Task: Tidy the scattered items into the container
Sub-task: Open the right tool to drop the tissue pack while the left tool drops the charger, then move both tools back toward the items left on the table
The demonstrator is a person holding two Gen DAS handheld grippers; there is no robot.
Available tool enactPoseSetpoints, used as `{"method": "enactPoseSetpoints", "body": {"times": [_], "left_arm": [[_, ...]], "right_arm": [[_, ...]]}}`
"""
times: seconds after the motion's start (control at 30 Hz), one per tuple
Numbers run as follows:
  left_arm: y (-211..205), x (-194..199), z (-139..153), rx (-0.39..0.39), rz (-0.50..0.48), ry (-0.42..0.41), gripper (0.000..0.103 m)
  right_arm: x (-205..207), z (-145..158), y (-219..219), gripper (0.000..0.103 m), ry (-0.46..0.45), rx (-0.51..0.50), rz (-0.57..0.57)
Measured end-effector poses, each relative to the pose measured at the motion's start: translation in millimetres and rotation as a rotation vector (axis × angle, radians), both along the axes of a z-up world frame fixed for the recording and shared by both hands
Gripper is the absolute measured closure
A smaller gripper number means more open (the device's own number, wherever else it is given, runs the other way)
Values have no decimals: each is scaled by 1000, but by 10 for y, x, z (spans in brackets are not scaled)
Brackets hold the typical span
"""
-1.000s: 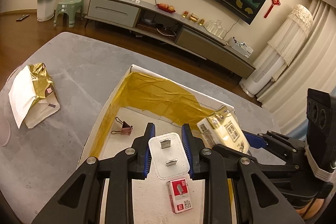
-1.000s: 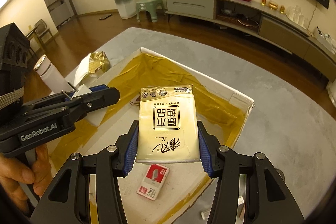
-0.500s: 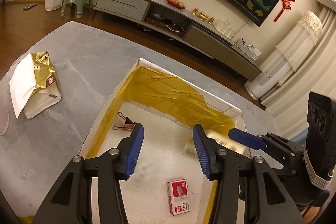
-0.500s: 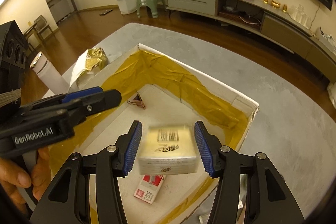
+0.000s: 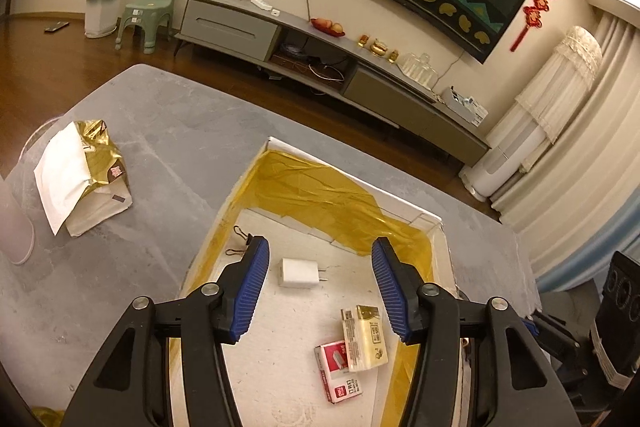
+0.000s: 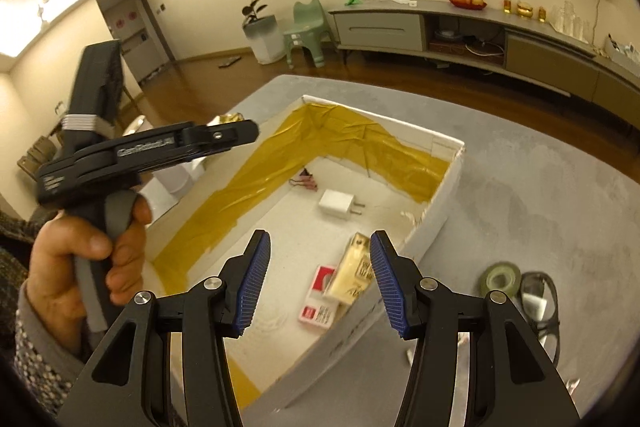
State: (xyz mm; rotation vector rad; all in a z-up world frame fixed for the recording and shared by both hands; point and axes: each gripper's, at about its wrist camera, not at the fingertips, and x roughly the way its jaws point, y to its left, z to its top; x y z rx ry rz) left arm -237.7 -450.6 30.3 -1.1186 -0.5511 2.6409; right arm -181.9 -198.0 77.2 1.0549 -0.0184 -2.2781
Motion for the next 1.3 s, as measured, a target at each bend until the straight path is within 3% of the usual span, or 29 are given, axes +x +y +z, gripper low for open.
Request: {"method": "enactPoseSetpoints", "body": {"times": [0.4, 0.6, 0.87, 1.07, 1.3], "left_arm": [[460, 269, 184, -110, -84, 62, 48], [666, 661, 328, -187, -124, 111, 48], [1162, 1019, 492, -214, -232, 161, 44], [1664, 1250, 517, -249, -343, 180, 44], [2224, 1403, 373, -283, -441, 147, 44]], "right_arm": [[685, -3, 362, 47, 47, -160, 66], [757, -108, 486, 47, 29, -144, 83], [916, -40, 845, 47, 49, -141, 31], [1119, -35, 1155, 47, 59, -123, -12], [1234, -55, 1499, 47, 65, -106, -75]]}}
